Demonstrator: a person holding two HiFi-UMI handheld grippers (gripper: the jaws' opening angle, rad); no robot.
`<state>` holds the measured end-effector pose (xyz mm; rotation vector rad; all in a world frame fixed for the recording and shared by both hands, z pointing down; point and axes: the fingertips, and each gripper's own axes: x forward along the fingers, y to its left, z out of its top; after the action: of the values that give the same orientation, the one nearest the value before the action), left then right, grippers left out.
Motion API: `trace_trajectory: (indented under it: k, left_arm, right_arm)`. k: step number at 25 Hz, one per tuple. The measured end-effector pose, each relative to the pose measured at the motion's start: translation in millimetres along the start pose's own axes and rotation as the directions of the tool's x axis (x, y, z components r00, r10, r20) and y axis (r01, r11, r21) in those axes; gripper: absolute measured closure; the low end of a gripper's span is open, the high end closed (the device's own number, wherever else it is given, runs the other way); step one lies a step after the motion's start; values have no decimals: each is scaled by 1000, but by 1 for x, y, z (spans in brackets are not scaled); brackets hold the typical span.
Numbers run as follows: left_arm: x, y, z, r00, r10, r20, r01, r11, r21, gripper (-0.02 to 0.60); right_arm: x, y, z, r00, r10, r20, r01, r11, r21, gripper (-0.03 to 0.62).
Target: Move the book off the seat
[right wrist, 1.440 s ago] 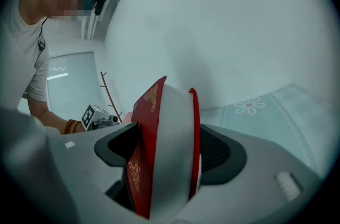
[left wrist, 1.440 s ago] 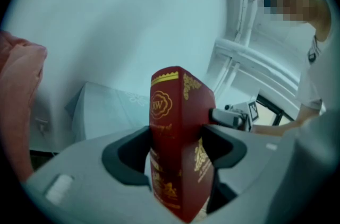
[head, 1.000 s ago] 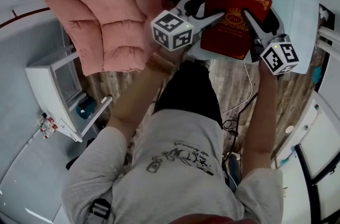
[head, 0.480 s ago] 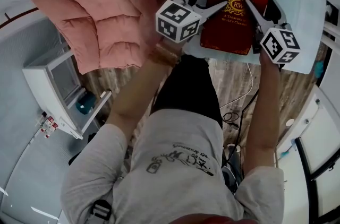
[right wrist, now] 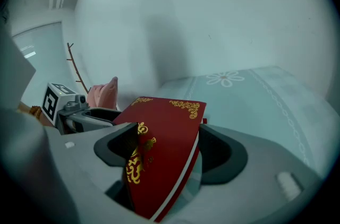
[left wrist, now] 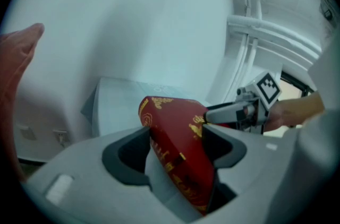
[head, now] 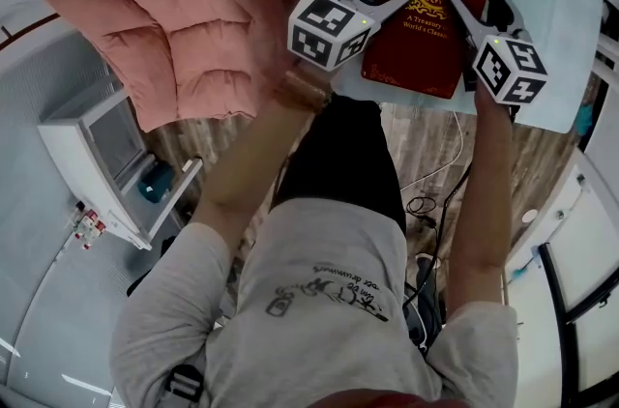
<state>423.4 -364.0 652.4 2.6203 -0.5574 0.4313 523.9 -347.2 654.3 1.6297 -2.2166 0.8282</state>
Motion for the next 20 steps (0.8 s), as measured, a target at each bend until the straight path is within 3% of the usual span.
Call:
trace_trajectory:
  k: [6,20]
  left_arm:
    - [13,16,-17,1000,10,-29,-10,1000,12,275]
    - [-4,19,-6,999,47,-25,-45,998,48,299]
  right_arm:
    - [23,-11,-16,998,-7,-60,9,1000,27,232]
    - [8,-7,-8,996,-65,-55,63,997,-34,249]
